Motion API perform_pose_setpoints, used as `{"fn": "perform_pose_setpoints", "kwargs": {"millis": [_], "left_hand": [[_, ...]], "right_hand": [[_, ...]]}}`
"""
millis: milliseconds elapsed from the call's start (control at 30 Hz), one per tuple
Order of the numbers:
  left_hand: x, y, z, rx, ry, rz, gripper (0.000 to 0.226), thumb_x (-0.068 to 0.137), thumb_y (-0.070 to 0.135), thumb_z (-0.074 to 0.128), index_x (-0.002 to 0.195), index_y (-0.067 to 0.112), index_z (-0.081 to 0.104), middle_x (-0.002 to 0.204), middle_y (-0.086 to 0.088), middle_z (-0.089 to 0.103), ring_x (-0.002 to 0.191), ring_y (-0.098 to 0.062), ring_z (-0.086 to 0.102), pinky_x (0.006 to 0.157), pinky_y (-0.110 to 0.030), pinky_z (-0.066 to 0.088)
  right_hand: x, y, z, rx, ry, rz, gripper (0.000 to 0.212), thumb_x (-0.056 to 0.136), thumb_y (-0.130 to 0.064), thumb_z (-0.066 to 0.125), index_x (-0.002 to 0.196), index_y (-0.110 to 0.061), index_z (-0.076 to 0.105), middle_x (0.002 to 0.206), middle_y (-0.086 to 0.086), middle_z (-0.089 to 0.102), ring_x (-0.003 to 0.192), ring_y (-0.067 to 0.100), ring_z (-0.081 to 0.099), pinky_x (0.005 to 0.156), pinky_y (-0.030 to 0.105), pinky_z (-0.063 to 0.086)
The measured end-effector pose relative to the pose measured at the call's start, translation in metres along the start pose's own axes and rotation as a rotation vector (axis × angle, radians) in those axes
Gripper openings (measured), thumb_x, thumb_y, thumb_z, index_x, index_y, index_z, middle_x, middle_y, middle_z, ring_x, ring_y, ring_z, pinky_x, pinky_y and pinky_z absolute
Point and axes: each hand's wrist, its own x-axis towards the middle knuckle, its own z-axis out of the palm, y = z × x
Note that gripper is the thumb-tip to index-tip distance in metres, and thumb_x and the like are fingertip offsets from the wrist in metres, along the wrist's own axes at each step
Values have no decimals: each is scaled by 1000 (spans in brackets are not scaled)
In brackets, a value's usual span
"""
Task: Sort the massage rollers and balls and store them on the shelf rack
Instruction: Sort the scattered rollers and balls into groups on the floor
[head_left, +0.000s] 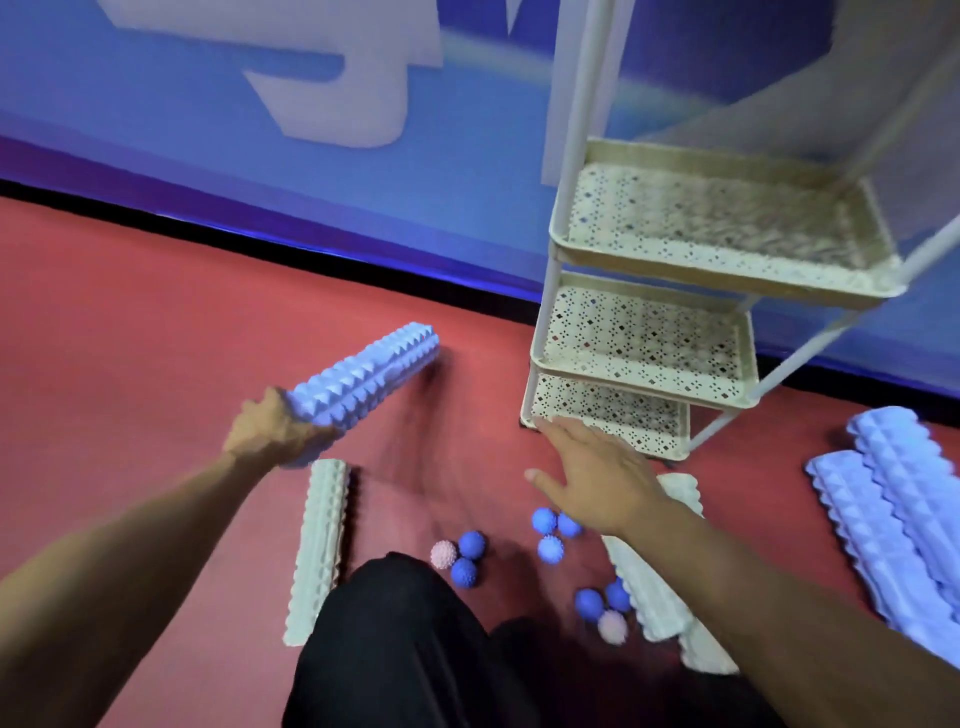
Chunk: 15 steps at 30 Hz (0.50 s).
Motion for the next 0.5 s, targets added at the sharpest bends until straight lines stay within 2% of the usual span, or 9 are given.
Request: {"fn": "perform_pose_setpoints", "kwargs": {"millis": [67,200,367,433,500], "left_hand": [[-23,4,-33,40,38,115,97,58,59,87,134,12,48,129,-22,55,116,-41,57,95,-47,51],[-68,13,-85,133,69,309,108,51,69,84,138,17,45,127,-19,56,116,-40,55,96,-45,50],[-133,33,-134,235,121,549,103,57,65,85,140,19,45,125,-17,56,113,-38,51,94,-41,44],[-161,44,-148,219,154,654,96,58,60,87,135,18,48,119,-13,57,111,-35,50,93,-37,39],[-192,59,-161,177,176,759,89,60,60,86,130,17,53,110,-8,60,107,-32,54,91,-35,40]], "right_hand": [[-14,-16,-24,-19,53,-41,72,94,-65,44,156,-33,26,160,-4,33,141,23,42,116,38,32],[-48,-41,-60,-5,119,-73,74,94,-66,44,157,-35,23,161,-7,31,143,23,40,114,41,33],[-95,-55,-80,21,147,-101,77,92,-67,46,157,-34,23,163,-7,29,145,21,37,114,41,33],[-111,-57,-85,35,140,-111,79,92,-66,49,158,-32,22,164,-7,27,147,20,35,117,41,33],[-126,-58,-91,53,141,-118,82,90,-65,54,158,-31,22,164,-6,27,147,20,34,118,43,33]]}}
